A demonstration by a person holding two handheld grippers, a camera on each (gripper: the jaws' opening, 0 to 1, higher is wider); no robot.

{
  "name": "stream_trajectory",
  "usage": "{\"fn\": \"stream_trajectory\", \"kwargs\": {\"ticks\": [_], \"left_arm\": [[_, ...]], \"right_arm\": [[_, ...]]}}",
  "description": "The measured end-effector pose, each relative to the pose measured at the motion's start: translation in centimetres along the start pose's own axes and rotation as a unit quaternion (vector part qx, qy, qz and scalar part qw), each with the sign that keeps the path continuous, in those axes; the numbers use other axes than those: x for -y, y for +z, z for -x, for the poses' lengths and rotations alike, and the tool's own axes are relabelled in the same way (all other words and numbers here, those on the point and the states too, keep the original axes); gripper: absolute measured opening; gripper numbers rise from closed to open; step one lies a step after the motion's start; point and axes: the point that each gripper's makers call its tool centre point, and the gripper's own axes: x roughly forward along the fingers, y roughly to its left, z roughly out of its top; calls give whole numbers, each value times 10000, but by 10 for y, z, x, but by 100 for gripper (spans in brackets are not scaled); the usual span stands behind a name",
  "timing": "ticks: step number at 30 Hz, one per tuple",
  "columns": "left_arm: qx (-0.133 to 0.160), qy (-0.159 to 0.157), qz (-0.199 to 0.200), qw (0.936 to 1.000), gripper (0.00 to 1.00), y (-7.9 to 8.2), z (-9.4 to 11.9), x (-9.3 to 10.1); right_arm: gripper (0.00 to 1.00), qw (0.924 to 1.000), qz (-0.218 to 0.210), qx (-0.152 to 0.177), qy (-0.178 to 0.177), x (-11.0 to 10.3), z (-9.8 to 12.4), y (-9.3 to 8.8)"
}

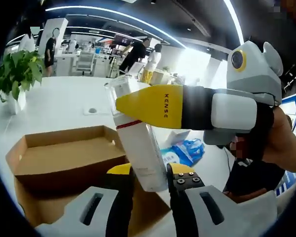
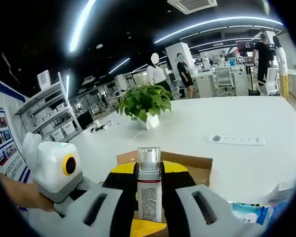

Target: Operate the shoe box by opening the lid, removing the specified soft item, and placing it in the target area until the item is outside and the box remains undamaged.

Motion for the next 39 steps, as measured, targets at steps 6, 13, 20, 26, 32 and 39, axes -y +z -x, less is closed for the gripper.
{"fn": "stream_trajectory", "kwargs": {"ticks": [6,13,20,26,32,39], "left_arm": [[-42,15,-220,9997,24,-4,-2,-1],[-260,62,-964,9950,22,-14,2,-4],[-242,-22,-998,9947,23,-11,1,0],[195,-55,-573,9981,22,8,4,-2],[269,-23,-787,9965,22,15,4,-3],[174,21,-950,9953,22,11,5,-5]], "right_arm": [[15,10000,-89,-15,2,2,6,-2],[15,9988,-477,-99,44,7,17,-11],[15,9977,-662,87,-70,11,21,-10],[15,9955,-906,261,-64,14,23,-3],[15,9936,-1086,303,-53,12,21,-4],[15,9936,-1101,233,-21,9,21,-8]]}}
